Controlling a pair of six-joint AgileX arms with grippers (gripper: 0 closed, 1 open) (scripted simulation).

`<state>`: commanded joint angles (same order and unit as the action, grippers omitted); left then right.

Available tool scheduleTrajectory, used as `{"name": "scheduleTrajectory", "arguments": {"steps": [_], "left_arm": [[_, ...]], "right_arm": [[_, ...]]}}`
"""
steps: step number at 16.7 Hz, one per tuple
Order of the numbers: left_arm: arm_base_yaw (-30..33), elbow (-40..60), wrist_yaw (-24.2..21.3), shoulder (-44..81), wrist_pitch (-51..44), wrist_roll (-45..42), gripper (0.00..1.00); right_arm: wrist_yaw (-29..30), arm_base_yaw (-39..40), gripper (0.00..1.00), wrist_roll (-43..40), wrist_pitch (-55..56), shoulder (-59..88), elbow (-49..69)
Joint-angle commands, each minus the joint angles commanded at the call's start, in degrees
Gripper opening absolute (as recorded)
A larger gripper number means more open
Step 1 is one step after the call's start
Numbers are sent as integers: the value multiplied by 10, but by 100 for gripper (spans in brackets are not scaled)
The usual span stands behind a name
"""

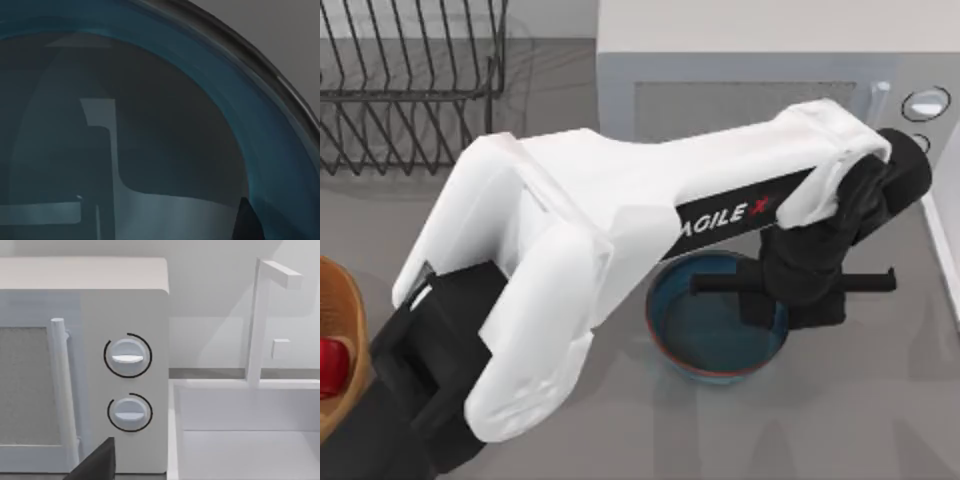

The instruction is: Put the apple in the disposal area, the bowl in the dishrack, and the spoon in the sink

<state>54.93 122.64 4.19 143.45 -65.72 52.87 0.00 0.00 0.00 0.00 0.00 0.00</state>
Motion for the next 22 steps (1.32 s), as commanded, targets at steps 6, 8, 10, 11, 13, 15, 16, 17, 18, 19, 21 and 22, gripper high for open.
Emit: {"name": "scheduleTrajectory", "arguments": {"steps": [6,8,10,11,13,15,16,17,18,19,21,22], "left_arm": [[2,0,0,-2,-2,0,0],[2,20,1,4,-21,2,0],[2,66,1,14,-61,4,0],[2,97,1,20,-86,5,0],[3,175,1,33,-140,6,0],[3,249,1,43,-198,5,0],[4,279,0,48,-225,4,0],[4,304,0,52,-248,3,0],[4,322,0,55,-265,2,0],[4,335,-1,57,-277,1,0],[3,342,-1,58,-284,0,0],[3,342,-1,58,-284,0,0]], "right_arm": [[0,0,100,0,0,0,0],[0,0,100,0,0,0,0],[0,0,100,0,0,0,0],[0,0,100,0,0,0,0],[0,0,100,0,0,0,0],[0,0,100,0,0,0,0],[0,0,100,0,0,0,0],[0,0,100,0,0,0,0],[0,0,100,0,0,0,0],[0,0,100,0,0,0,0],[0,0,100,0,0,0,0],[0,0,100,0,0,0,0]]}}
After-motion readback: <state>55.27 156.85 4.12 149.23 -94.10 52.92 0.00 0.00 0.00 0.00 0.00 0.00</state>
